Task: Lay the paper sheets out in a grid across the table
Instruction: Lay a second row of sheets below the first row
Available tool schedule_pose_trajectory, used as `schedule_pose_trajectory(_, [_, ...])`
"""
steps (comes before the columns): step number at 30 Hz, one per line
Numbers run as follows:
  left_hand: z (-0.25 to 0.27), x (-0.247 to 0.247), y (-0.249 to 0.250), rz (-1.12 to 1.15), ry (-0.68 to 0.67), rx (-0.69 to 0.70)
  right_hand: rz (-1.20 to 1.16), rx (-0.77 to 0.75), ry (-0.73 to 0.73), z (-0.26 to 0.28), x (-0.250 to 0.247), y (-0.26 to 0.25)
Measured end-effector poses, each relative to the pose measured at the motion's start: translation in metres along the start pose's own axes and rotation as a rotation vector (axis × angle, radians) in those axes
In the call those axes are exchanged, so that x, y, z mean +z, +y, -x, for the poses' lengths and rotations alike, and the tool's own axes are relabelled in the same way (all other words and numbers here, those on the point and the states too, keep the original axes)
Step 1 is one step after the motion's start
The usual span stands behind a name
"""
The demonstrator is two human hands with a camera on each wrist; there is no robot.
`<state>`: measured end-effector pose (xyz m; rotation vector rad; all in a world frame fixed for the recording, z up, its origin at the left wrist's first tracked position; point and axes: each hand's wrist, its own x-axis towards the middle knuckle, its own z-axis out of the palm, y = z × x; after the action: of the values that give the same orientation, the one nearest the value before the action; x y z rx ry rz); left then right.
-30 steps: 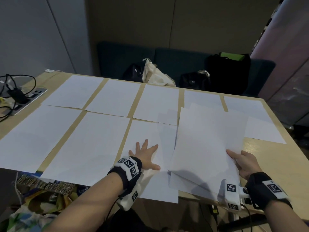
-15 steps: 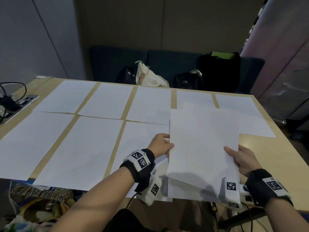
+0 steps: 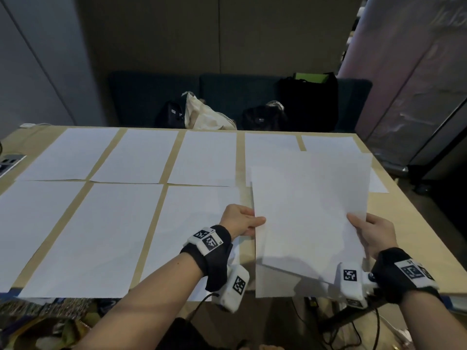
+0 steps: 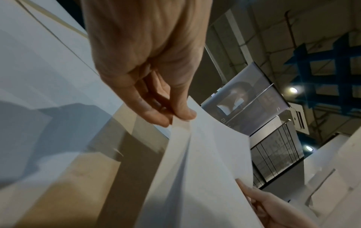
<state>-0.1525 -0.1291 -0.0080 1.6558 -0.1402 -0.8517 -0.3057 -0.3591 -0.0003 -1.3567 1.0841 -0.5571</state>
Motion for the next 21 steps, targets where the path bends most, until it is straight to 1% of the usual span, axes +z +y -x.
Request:
schedule_pose_trajectory(4, [-0.007,0.008,-0.004,-0.028,-0.019,-0.039,-0.024,0.012,0.030,-0.009,-0.017,-0.004])
schedule_pose_trajectory(9, [-0.011,0.022,-0.010,-0.029,0.027,-0.092,-0.026,0.021,0.057,-0.013,-0.037,-0.008])
schedule_pose_trajectory(11, [-0.011,0.027,-0.013,-0.082,0.069,-0.113,-0.004,0.028,0.089,-0.014,-0.045,-0.008])
schedule_pose_trajectory(13, [-0.013,0.029,-0.017,-0.237,0.124,-0.116,0.021,0.033,0.114,-0.014,-0.053,-0.007])
schedule_pose_trajectory(15, [-0.018,0.030,-0.022,-0.443,0.167,-0.086,0.052,0.043,0.115,-0.016,-0.058,-0.004])
schedule_pose_trajectory(19, [-0.024,0.035,-0.026,-0.756,0.162,0.028,0.089,0.091,0.130,-0.027,-0.064,0.009])
schedule_pose_trajectory(21, [-0.027,0.040,-0.025,-0.985,0.189,0.118,0.108,0.105,0.136,-0.030,-0.064,0.013])
